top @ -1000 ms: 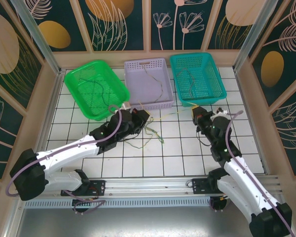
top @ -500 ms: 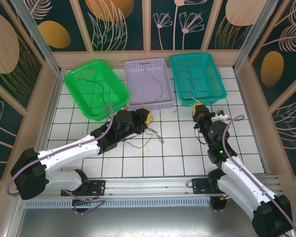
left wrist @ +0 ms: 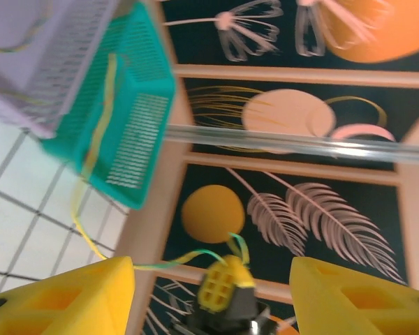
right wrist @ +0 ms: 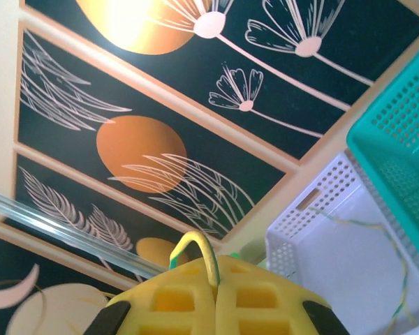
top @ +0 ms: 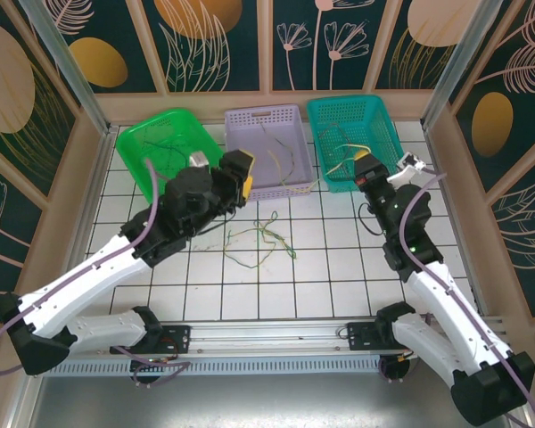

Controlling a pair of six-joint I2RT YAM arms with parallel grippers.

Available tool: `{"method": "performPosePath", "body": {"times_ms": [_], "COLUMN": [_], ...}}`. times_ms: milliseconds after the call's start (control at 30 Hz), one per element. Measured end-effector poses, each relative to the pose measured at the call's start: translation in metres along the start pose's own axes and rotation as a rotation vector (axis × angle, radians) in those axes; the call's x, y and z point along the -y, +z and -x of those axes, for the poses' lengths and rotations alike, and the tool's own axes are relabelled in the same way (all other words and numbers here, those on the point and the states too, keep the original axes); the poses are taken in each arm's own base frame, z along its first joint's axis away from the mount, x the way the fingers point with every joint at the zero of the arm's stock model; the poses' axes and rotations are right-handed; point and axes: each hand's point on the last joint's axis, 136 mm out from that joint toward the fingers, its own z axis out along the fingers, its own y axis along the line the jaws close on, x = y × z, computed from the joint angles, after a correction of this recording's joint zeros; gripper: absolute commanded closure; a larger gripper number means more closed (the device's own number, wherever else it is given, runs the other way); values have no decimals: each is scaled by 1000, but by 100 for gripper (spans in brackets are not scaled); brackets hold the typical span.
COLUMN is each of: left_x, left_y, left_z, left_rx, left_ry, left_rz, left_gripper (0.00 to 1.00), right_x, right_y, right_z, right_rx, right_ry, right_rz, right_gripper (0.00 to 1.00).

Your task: Untangle the cables

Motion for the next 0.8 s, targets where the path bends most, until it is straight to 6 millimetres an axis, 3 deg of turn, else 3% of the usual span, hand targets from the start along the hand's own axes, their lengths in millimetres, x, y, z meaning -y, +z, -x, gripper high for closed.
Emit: {"method": "performPosePath", "body": {"times_ms": [100, 167, 367, 467, 800], "left_x": [29, 33, -1, -8, -3], "left_y": [12, 30, 78, 82, 83], "left_z": [-15, -30, -59, -65, -67], "left_rx": [-62, -119, -220, -247, -261], "left_ry": [11, 12, 13, -4, -51], "left_rz": [-65, -77, 10, 31, 12], "left_gripper": [39, 39, 46, 51, 60], "right_x": [-8, -13, -21, -20, -26], "right_y": [7, 13, 24, 25, 25], "right_z": [-3, -11, -42, -49, -64], "right_rx": [-24, -53, -143, -159, -195], "right_ry": [-109, -174, -304, -329, -335], "right_rz": [7, 16, 42, 46, 66], "right_gripper": [100, 100, 100, 100, 100]}}
